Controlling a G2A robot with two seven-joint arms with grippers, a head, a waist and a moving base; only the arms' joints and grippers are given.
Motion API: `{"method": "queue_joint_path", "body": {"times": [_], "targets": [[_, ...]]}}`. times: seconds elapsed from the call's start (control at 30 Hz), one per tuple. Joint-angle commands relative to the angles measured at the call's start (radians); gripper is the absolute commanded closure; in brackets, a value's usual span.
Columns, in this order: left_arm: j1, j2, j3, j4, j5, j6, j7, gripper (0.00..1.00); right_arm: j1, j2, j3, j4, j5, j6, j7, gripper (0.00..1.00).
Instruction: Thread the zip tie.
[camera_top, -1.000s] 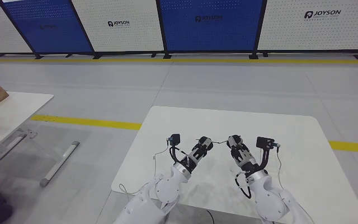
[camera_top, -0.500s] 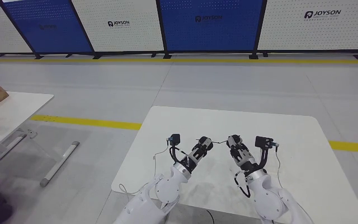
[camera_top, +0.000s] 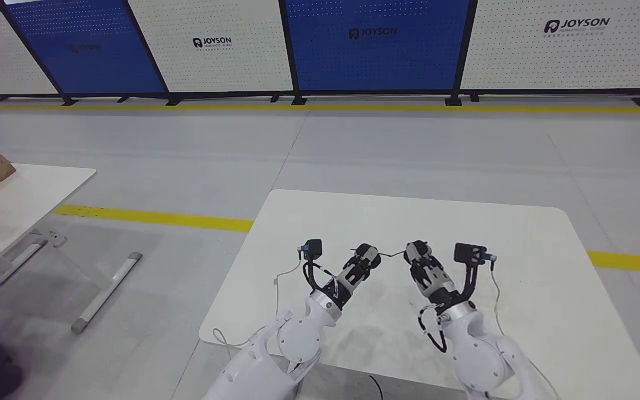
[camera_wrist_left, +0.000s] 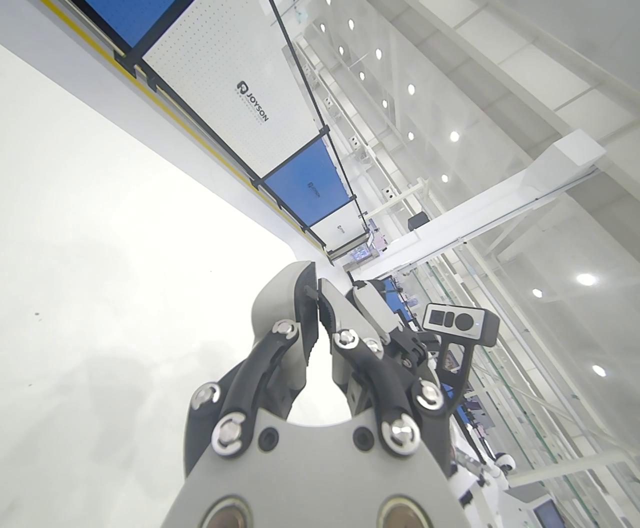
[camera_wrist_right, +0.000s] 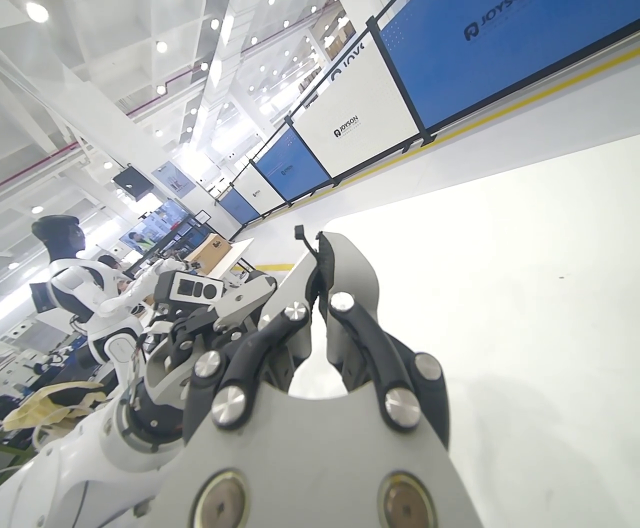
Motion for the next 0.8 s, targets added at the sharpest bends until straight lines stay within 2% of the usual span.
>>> {"method": "queue_joint_path", "body": {"times": [0.0,0.33,0.77], "targets": [[0.0,0.0,0.0,0.0,0.0,0.0,0.0,1.0,0.004,-0.002,-0.002,0.006,0.0,0.0,0.003,1.0],[0.0,0.0,0.0,0.0,0.0,0.0,0.0,1.0,0.003,-0.006,0.006,0.007,0.026,-0.024,-0.001,1.0],[0.0,0.0,0.0,0.0,0.0,0.0,0.0,1.0,0.007,-0.011,0.007,0.02,0.024,-0.021,0.015,1.0]]}}
